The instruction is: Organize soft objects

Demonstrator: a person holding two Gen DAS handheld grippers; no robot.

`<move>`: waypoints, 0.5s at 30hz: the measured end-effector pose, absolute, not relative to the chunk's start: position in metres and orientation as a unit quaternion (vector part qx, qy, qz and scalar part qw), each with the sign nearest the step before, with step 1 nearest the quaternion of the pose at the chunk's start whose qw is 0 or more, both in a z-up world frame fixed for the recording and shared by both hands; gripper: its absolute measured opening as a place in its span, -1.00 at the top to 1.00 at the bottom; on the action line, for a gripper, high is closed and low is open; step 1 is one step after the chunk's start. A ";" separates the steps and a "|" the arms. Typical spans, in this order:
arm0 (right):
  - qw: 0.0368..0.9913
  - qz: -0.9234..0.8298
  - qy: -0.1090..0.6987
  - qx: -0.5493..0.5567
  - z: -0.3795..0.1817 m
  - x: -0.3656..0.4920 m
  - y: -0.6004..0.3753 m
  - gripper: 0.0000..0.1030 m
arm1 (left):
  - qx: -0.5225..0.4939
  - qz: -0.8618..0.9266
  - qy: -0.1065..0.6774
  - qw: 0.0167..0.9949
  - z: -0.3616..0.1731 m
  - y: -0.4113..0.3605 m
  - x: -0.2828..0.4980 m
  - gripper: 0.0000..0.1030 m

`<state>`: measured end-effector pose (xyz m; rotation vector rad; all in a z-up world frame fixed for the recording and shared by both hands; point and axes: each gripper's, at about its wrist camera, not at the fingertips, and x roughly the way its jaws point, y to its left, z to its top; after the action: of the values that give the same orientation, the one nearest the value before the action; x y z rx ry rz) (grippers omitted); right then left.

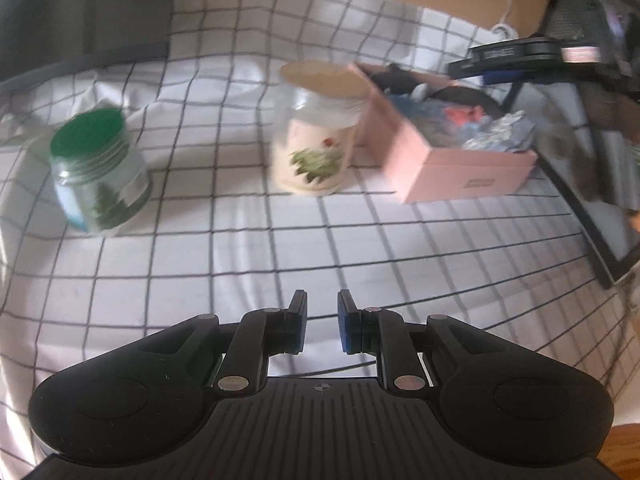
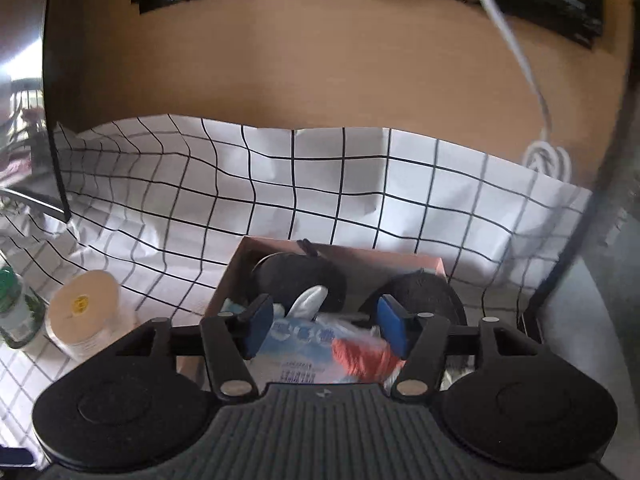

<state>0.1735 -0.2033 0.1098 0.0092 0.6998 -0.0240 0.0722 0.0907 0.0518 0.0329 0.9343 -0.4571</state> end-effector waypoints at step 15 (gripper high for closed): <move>0.912 -0.063 0.405 -0.015 0.072 0.039 -0.177 -0.38 | 0.072 -0.237 0.443 0.861 0.029 0.055 0.073 0.65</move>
<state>0.0386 -0.1770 0.0720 -0.0316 0.8349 -0.1289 0.0734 0.0553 0.0291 0.1512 0.9299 -0.4981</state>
